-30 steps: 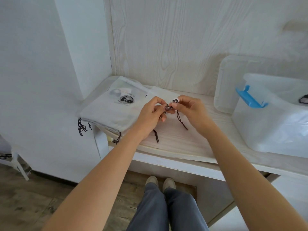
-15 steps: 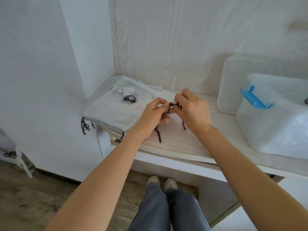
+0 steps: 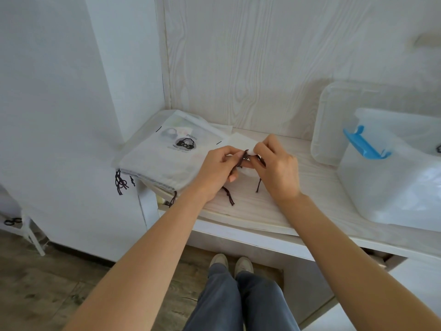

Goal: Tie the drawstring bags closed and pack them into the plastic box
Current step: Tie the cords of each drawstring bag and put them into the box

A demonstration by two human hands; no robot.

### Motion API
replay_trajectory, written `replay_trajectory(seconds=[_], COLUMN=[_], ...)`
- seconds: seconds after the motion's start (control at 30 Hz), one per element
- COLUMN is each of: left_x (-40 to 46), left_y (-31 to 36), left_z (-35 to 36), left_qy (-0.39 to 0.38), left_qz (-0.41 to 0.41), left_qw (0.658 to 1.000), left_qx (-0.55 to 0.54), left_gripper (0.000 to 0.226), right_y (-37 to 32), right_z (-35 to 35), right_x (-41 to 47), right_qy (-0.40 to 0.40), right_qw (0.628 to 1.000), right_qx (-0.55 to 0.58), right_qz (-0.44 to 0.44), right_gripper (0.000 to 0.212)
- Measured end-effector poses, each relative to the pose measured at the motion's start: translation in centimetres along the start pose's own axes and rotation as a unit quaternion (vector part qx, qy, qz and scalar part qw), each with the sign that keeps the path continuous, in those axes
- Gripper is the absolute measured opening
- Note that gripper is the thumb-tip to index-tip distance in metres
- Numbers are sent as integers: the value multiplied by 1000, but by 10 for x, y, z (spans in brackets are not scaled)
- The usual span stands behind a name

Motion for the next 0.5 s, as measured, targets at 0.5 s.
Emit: replay_trajectory(seconds=[0.5], left_x=[5], left_y=[-9], left_z=[-15], left_qy=[131], left_qz=[-2], left_qw=[991], left_qx=[23], left_gripper=[18], right_y=[17], right_z=[7], right_x=[-10], right_qy=[-35], right_qw=[991], right_qx=[81], right_qz=[102], right_gripper=[5])
Point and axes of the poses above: each hand's wrist, its own x-axis towards the middle knuckle, its own z-axis out of the palm, y = z × x, the point moved 6 cm from there along x, towards the middle knuckle, and after that the axes turned 6 degrees about -z, right-handed, at the moved point
